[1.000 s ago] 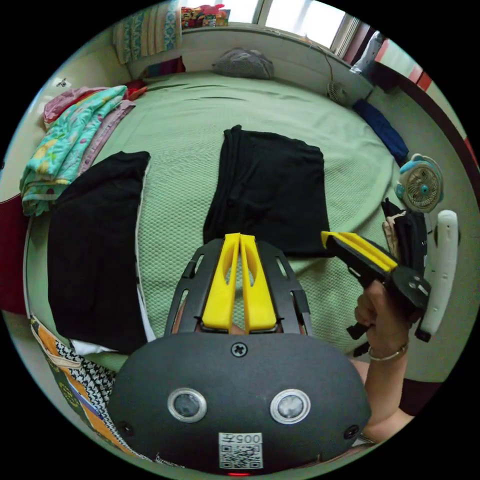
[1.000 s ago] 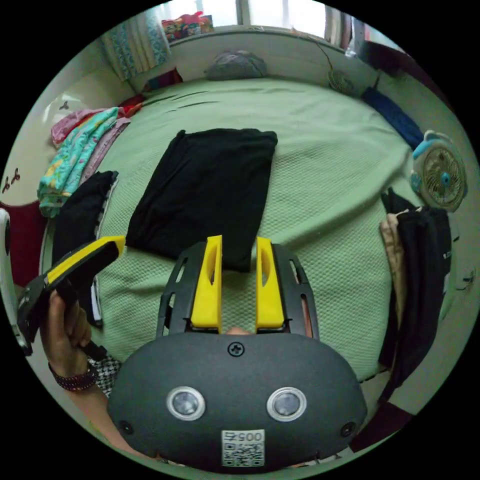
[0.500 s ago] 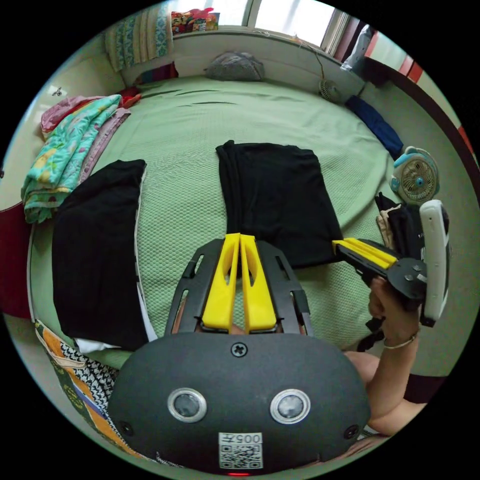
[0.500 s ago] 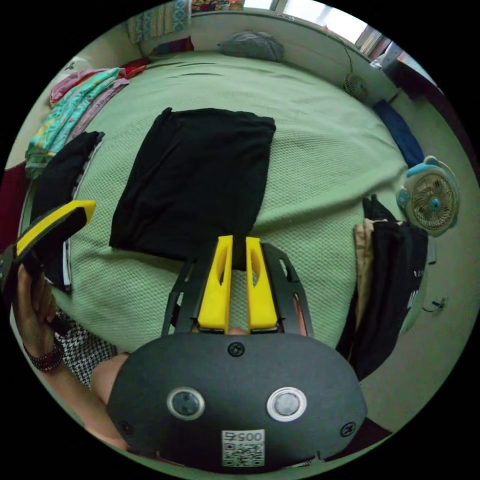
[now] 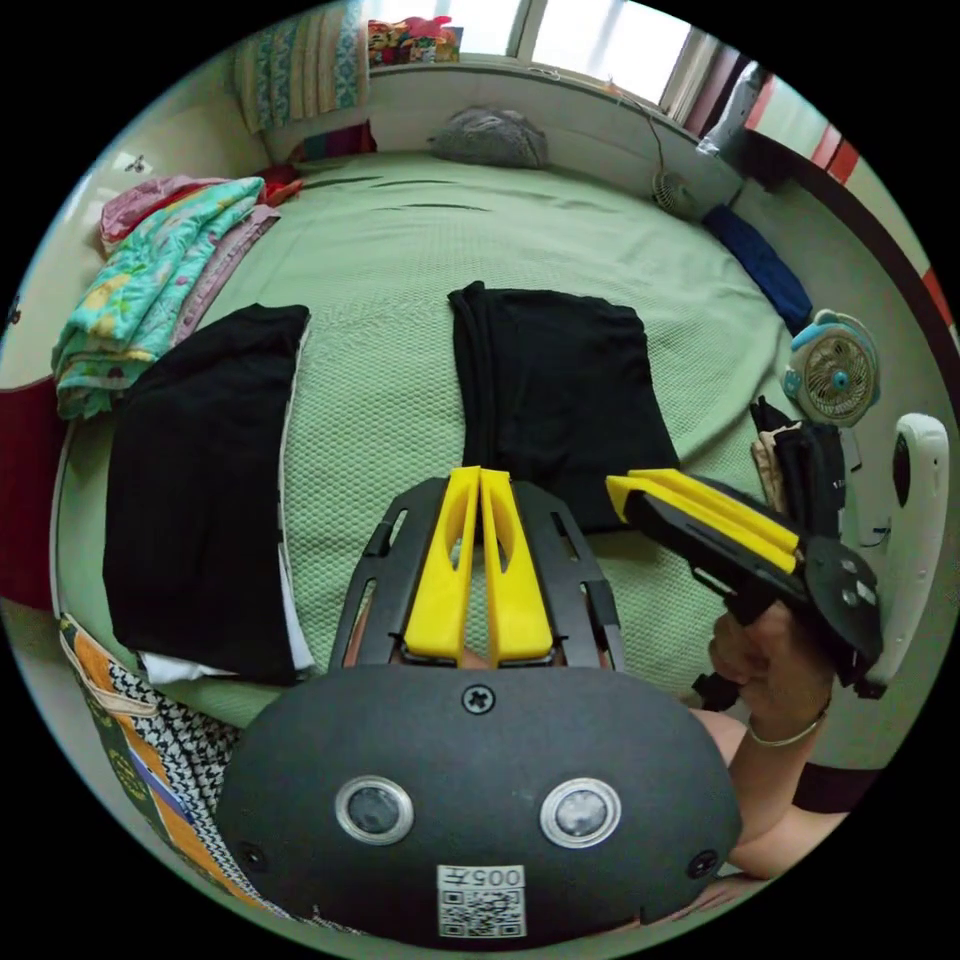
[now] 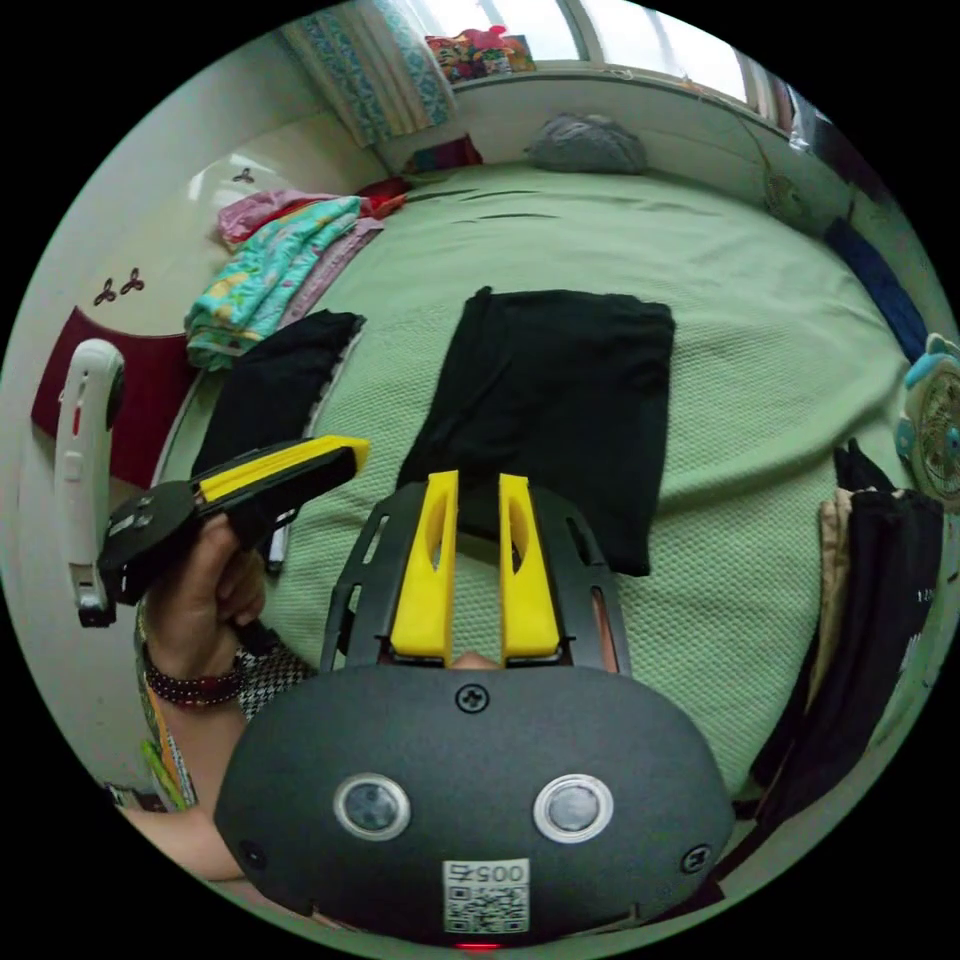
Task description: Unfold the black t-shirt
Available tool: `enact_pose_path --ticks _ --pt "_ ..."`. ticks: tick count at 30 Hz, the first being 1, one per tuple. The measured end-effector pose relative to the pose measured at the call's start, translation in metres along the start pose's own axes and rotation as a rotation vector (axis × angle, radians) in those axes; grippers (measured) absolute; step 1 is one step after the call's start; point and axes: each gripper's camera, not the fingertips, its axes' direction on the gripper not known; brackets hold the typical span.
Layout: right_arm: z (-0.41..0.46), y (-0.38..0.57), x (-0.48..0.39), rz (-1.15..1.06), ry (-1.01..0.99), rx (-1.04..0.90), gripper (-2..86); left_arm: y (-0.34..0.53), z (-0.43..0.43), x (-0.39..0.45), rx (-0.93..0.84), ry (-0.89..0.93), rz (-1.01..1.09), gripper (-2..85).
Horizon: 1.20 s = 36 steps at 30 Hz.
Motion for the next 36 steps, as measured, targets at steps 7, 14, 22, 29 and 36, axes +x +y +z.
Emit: enact_pose_path --ticks 7,14,22,29,36 --pt "-0.004 0.012 -0.010 -0.036 0.073 -0.016 4.1 -0.003 -0.004 0.009 0.030 -0.023 0.016 -0.7" --pt "-0.013 0.023 -0.020 -0.043 0.084 0.001 4.8 -0.002 0.000 0.010 0.019 -0.001 0.002 -0.7" --pt "-0.011 0.034 -0.029 -0.045 0.134 -0.012 4.9 -0.002 0.007 0.018 -0.010 -0.065 0.045 -0.7" --pt "-0.016 0.040 -0.029 -0.017 0.143 0.025 4.5 -0.004 0.011 0.017 -0.033 -0.053 0.049 -0.7" --pt "-0.014 0.043 -0.030 0.035 0.189 0.012 2.1 -0.003 0.015 0.020 -0.036 -0.059 0.075 -0.7"
